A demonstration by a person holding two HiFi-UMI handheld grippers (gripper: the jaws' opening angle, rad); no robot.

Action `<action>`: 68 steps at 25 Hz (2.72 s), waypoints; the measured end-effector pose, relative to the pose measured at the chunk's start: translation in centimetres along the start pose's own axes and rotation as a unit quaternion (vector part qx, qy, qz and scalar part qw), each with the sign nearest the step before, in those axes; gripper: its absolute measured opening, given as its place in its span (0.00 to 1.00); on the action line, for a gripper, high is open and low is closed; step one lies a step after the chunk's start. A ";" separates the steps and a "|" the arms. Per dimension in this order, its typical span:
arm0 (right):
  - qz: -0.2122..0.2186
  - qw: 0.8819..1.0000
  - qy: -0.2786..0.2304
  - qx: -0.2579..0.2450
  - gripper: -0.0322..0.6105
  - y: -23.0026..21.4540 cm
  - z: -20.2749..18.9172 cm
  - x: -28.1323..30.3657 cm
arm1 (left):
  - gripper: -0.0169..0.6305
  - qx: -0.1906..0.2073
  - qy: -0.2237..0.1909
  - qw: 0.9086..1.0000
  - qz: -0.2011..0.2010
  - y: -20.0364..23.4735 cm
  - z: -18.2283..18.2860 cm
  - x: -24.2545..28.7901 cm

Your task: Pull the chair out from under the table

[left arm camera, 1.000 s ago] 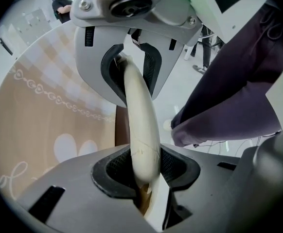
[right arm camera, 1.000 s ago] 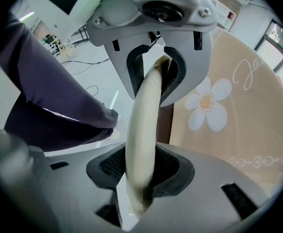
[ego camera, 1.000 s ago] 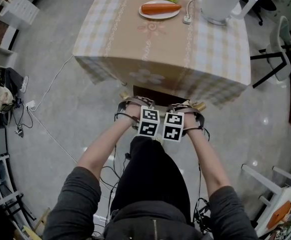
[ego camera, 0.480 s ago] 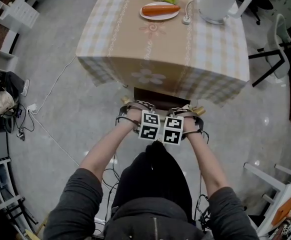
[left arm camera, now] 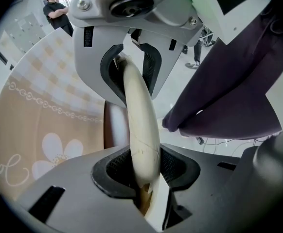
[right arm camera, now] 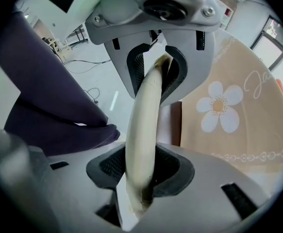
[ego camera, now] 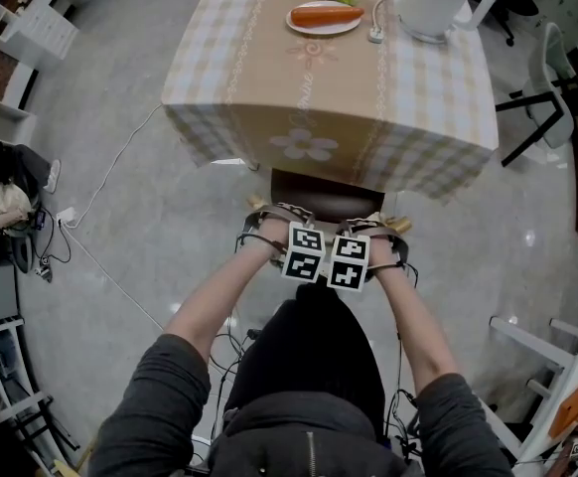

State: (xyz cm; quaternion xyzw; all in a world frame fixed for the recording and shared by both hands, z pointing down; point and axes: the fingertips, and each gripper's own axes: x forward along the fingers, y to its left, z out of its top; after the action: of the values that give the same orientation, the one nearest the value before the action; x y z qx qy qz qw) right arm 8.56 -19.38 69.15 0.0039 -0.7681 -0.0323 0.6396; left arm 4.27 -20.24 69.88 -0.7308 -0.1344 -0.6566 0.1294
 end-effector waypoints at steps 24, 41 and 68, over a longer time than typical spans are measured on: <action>-0.003 1.000 0.007 0.018 0.26 7.4 2.7 0.1 | 0.25 0.019 0.002 1.000 -0.001 -7.6 0.4 0.0; -0.004 1.000 0.015 0.020 0.26 13.1 4.2 0.1 | 0.25 0.020 -0.004 1.000 0.002 -13.5 1.4 0.0; -0.005 0.999 0.022 0.032 0.26 21.2 6.8 0.3 | 0.24 0.027 -0.009 1.000 0.007 -21.8 2.2 0.2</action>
State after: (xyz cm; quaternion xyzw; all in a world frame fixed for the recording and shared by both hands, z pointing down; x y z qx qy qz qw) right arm 2.55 2.05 69.37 0.0288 -0.7545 -0.0107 0.6556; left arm -1.62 0.82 70.09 -0.7337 -0.1479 -0.6454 0.1525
